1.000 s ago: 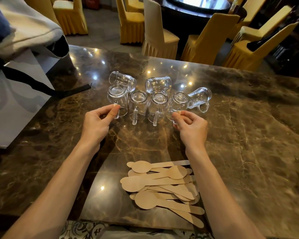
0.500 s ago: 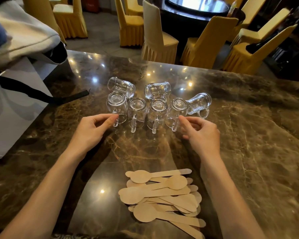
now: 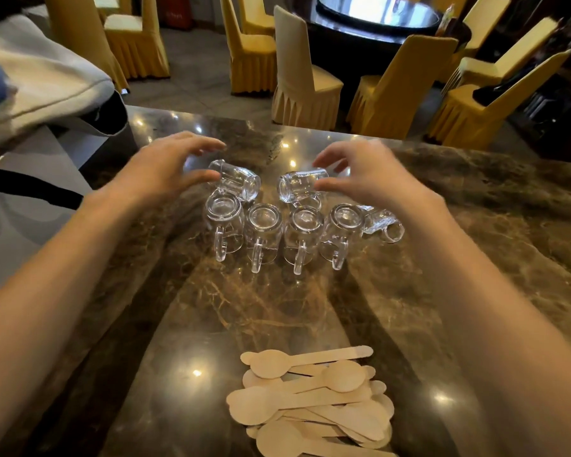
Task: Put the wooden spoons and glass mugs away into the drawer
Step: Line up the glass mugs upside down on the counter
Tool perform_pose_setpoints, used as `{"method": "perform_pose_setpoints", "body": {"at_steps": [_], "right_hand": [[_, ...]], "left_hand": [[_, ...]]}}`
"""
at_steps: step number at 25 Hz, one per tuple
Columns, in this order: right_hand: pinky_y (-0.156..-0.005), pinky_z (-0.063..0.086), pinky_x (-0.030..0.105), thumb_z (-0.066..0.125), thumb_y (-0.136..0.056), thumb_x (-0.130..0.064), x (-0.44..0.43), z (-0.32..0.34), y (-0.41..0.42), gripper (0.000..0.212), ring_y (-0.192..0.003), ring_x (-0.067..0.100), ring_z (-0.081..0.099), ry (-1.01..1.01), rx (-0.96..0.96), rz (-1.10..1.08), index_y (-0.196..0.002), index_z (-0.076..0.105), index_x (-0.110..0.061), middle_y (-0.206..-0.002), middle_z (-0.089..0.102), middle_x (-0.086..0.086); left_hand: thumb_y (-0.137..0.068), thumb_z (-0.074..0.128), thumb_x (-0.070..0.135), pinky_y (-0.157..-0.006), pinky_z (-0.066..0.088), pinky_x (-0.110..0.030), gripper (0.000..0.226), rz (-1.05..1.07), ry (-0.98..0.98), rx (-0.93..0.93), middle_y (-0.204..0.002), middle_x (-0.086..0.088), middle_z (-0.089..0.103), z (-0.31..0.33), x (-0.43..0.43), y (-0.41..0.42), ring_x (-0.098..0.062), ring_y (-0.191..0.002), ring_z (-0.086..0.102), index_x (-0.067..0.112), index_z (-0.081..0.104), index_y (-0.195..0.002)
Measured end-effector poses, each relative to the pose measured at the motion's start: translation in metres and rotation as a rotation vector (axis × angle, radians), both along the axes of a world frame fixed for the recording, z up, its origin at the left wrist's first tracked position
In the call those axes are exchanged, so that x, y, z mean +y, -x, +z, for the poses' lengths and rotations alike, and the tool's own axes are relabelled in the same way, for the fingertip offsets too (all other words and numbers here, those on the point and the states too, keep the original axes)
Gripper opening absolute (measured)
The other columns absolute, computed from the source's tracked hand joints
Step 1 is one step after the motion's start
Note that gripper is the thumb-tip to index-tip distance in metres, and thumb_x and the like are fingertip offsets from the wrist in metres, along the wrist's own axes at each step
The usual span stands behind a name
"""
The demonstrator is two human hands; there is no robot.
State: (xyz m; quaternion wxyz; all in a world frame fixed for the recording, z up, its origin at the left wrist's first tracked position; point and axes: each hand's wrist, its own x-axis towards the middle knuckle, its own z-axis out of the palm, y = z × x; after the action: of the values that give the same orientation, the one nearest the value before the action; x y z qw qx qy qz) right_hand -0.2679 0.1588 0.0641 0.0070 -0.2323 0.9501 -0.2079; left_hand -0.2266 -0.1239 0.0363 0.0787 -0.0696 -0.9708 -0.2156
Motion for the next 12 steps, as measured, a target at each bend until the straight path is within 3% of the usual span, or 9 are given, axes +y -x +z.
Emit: {"method": "perform_pose_setpoints", "body": {"at_steps": [4,8,12], "right_hand": [[-0.088,0.047,0.033,0.077,-0.077,-0.026,-0.032,-0.021,0.034,0.05,-0.11,0.019,0.058,-0.208,-0.028,0.107,-0.123,0.058,-0.023,-0.124,0.063,0.0],[-0.081,0.051,0.037,0.076,-0.077,-0.012,-0.047,-0.034,0.061,0.064,-0.112,0.027,0.058,-0.474,0.016,0.137,-0.134,0.047,-0.024,-0.128,0.059,0.004],[-0.073,0.046,0.034,0.074,-0.079,-0.012,-0.05,-0.036,0.076,0.059,-0.11,0.027,0.057,-0.611,-0.019,0.157,-0.132,0.05,-0.025,-0.127,0.059,0.004]], "left_hand": [[-0.073,0.075,0.038,-0.091,0.042,-0.036,0.067,-0.192,0.326,-0.147,-0.135,0.005,0.051,0.0,0.018,0.054,-0.019,-0.122,0.048,0.035,0.046,-0.134],[-0.067,0.083,0.027,-0.087,0.05,-0.035,0.08,-0.26,0.543,-0.253,-0.132,0.008,0.053,-0.012,0.027,0.085,-0.018,-0.119,0.051,0.037,0.043,-0.136],[-0.065,0.084,0.029,-0.08,0.052,-0.037,0.081,-0.308,0.713,-0.325,-0.127,0.006,0.056,-0.016,0.027,0.102,-0.019,-0.114,0.054,0.038,0.044,-0.135]]}}
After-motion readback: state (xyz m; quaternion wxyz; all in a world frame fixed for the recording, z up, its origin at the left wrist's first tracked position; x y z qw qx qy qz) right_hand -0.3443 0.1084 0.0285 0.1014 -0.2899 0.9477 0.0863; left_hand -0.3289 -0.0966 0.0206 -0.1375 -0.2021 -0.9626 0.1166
